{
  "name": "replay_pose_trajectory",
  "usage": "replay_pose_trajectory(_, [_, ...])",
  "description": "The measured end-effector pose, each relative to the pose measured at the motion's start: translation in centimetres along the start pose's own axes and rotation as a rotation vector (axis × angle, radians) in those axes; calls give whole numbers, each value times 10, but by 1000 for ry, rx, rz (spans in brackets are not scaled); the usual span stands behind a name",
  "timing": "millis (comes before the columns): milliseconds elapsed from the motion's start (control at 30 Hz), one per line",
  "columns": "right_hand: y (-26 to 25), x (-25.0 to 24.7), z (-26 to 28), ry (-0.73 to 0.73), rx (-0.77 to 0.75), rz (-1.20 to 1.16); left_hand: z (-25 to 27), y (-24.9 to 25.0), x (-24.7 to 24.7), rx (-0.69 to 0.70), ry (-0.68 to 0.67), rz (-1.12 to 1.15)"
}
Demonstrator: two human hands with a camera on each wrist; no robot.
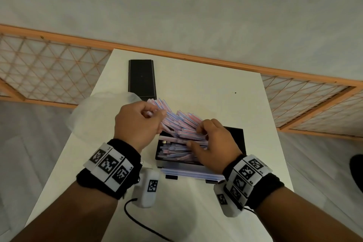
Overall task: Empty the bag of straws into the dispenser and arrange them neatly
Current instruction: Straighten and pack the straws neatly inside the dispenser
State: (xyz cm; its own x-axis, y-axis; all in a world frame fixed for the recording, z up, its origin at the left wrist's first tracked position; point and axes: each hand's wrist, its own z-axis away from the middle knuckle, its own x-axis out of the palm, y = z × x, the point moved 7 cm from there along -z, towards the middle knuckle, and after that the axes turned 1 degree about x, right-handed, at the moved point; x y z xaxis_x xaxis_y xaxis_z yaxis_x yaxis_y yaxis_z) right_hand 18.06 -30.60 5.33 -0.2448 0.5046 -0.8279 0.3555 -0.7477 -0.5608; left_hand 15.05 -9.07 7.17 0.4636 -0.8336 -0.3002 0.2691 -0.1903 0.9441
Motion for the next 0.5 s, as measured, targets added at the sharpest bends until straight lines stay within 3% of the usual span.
replay_pose_trajectory(200, [-12, 5, -8, -11, -16, -3, 8, 24, -8, 164, 50, -164])
replay_pose_trajectory(500, [-24, -2, -15, 37, -69, -80, 32, 90, -7, 574, 86, -184])
